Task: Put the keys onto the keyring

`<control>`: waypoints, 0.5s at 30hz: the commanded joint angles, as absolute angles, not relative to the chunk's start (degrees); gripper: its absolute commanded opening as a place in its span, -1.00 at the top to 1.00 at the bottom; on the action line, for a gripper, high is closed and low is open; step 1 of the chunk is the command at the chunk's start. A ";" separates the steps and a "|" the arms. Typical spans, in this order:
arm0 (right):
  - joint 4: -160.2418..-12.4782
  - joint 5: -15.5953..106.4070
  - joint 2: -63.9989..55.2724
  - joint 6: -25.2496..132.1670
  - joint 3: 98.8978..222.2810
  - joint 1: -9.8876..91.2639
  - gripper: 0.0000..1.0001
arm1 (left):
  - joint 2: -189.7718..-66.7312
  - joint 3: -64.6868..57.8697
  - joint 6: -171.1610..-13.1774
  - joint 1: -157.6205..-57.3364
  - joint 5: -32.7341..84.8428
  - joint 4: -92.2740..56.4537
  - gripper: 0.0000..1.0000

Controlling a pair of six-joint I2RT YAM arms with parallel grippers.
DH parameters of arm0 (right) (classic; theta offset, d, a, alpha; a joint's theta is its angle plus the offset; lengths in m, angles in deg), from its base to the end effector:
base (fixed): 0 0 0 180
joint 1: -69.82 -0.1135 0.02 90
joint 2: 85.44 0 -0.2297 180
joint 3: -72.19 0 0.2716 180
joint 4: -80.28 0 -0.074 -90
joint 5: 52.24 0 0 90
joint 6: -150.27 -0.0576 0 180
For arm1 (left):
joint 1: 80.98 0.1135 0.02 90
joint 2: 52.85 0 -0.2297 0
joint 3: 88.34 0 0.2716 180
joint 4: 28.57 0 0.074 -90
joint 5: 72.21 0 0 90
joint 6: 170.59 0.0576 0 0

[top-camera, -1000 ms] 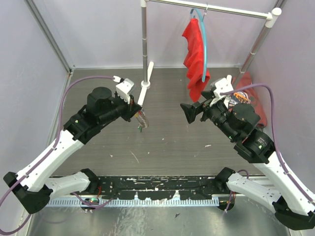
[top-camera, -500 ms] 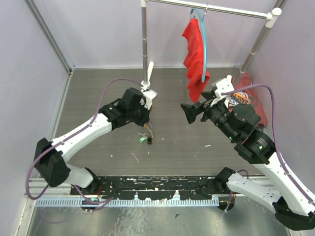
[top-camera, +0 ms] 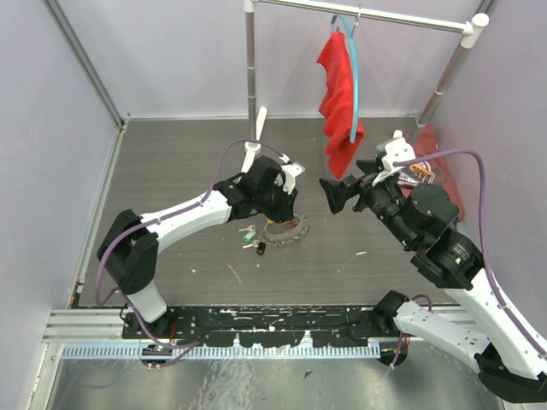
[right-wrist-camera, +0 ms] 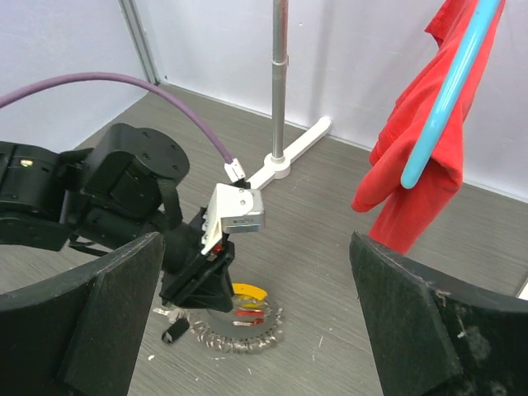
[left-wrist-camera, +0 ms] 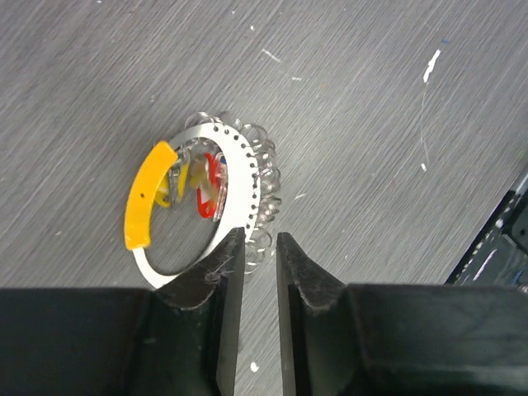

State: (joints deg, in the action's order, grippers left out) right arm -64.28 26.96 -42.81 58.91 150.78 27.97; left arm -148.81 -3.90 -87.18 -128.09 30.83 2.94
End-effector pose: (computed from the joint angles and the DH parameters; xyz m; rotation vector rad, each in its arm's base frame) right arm 0.1572 0.1263 0.4297 -0.4033 1.5268 0.4460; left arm 0.2662 -0.3056 0.1989 0.9474 2.2207 -0.7191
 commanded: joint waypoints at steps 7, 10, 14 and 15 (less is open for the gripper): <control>-67.11 16.91 -43.25 54.75 150.19 27.85 -1.00 | -150.74 0.39 -90.42 -127.92 34.10 -4.43 0.11; -70.04 11.78 -44.08 52.69 149.14 27.84 -1.00 | -146.39 -1.99 -91.66 -125.96 32.85 -5.85 -0.22; -68.52 5.86 -44.77 51.20 150.43 27.90 -1.00 | -138.74 -7.53 -96.07 -120.42 32.36 -7.91 -0.99; -67.52 3.77 -44.59 51.43 150.75 27.91 -1.00 | -136.26 -8.90 -96.77 -119.02 31.56 -8.04 -0.97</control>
State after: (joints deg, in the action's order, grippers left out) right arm -65.50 13.23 -43.60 53.49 149.09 27.97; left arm -145.31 -4.75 -92.36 -124.38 33.52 -4.10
